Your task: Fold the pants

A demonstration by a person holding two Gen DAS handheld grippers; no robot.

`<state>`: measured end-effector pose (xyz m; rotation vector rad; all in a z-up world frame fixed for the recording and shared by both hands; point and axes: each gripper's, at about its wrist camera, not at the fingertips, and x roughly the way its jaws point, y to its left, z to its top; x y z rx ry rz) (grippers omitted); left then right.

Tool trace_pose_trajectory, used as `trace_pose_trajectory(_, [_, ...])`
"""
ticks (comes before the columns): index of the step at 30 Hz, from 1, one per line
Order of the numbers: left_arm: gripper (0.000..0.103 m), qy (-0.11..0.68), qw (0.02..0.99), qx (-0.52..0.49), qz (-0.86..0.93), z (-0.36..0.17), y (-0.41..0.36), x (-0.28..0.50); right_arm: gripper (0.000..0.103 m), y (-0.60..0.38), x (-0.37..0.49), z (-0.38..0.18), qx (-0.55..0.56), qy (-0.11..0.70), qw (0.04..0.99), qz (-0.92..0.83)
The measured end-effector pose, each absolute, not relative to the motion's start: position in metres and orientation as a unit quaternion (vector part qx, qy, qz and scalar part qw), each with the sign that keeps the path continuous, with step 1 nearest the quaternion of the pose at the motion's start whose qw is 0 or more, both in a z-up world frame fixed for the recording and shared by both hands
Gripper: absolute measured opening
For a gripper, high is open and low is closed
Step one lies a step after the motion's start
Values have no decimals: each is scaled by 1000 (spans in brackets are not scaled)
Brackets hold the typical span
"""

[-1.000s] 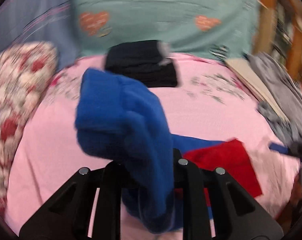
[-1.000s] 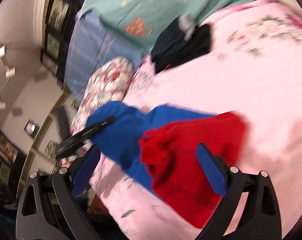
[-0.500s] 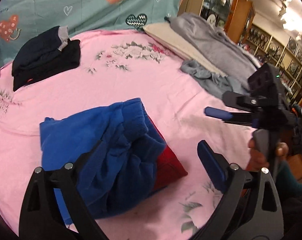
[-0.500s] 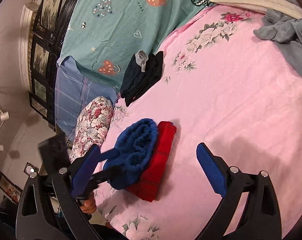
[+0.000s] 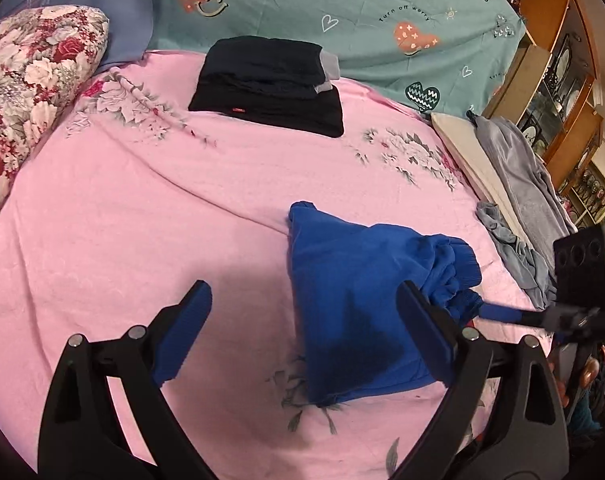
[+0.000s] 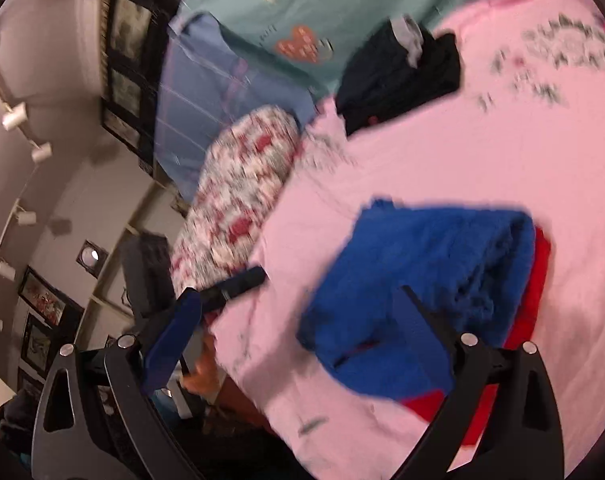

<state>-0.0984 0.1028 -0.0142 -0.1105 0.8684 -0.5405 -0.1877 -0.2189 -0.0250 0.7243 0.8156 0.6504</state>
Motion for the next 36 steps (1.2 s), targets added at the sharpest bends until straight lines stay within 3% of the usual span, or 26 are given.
trace_pose_trajectory(1, [95,419,867,-55,-264,-17,99,-97,96,-220,-192,-33,342,394,797,304])
trace_pose_trajectory(8, [95,488,813,-3,-317,-75,38,-115,67,-232,-181,-88,383,467,769,211])
trace_pose_trajectory(14, [95,487,812,-3,-323,-76,44,-117,66,-235,-172,-80,397,449,778,187])
trace_pose_trajectory(16, [95,480,815,2,-324,-70,46,-120,62,-234,-167,-84,404,440,781,182])
trace_pose_trajectory(18, [95,479,817,7,-322,-66,48,-120,25,-234,-167,-87,395,437,788,176])
trace_pose_trajectory(19, [95,479,818,7,-320,-65,52,-120,16,-236,-168,-89,395,436,789,178])
trace_pose_trajectory(20, [95,479,818,5,-318,-64,54,-120,1,-240,-171,-91,395,434,790,179])
trace_pose_trajectory(25, [95,467,825,-11,-318,-55,65,-117,5,-251,-195,-80,370,434,797,197])
trace_pose_trajectory(26, [95,465,827,-14,-316,-53,66,-116,23,-252,-199,-76,361,441,799,190])
trace_pose_trajectory(27, [95,463,828,-15,-315,-51,67,-115,62,-253,-200,-75,363,445,797,186])
trace_pose_trajectory(28, [95,463,829,-16,-314,-51,68,-115,73,-255,-201,-72,363,442,802,174])
trace_pose_trajectory(32, [95,458,831,-19,-313,-49,71,-117,75,-253,-195,-54,338,398,836,168])
trace_pose_trajectory(36, [95,459,830,-21,-317,-50,67,-116,75,-257,-175,-63,338,414,836,126])
